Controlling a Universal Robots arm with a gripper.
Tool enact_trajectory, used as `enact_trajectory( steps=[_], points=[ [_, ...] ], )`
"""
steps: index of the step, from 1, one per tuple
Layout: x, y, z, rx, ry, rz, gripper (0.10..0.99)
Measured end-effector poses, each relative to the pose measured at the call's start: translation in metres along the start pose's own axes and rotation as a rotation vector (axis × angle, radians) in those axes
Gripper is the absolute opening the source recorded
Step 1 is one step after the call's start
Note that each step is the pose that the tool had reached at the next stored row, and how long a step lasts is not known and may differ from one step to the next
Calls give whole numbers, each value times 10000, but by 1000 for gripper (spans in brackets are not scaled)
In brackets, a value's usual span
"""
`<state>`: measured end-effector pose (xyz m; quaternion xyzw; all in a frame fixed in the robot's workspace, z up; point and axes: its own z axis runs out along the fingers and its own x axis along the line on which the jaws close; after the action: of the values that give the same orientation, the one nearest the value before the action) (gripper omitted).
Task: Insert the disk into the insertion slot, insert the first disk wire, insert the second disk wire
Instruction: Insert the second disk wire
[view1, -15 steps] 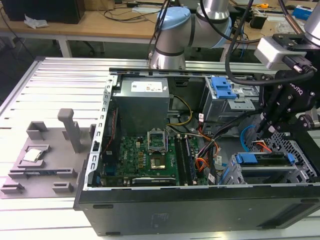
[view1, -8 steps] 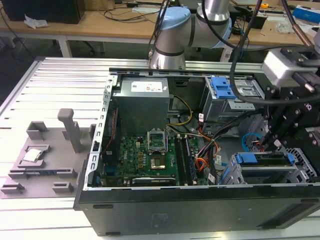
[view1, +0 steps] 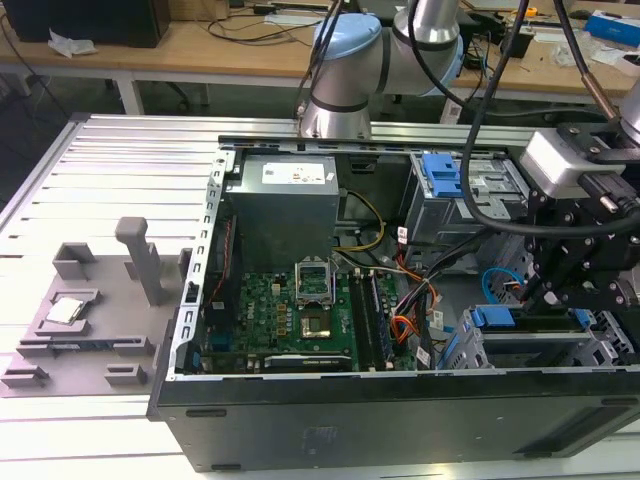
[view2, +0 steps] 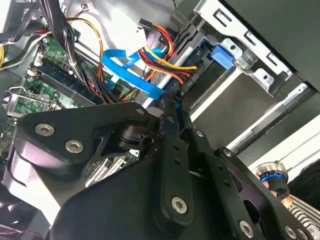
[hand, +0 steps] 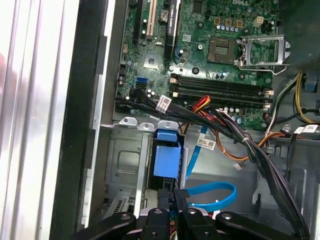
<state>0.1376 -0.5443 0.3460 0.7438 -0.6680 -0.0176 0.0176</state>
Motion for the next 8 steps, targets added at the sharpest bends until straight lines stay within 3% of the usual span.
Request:
enact_trajectory(
  steps=[8],
  points=[
    [-3,-29,37,0,-1,0,165]
  ],
)
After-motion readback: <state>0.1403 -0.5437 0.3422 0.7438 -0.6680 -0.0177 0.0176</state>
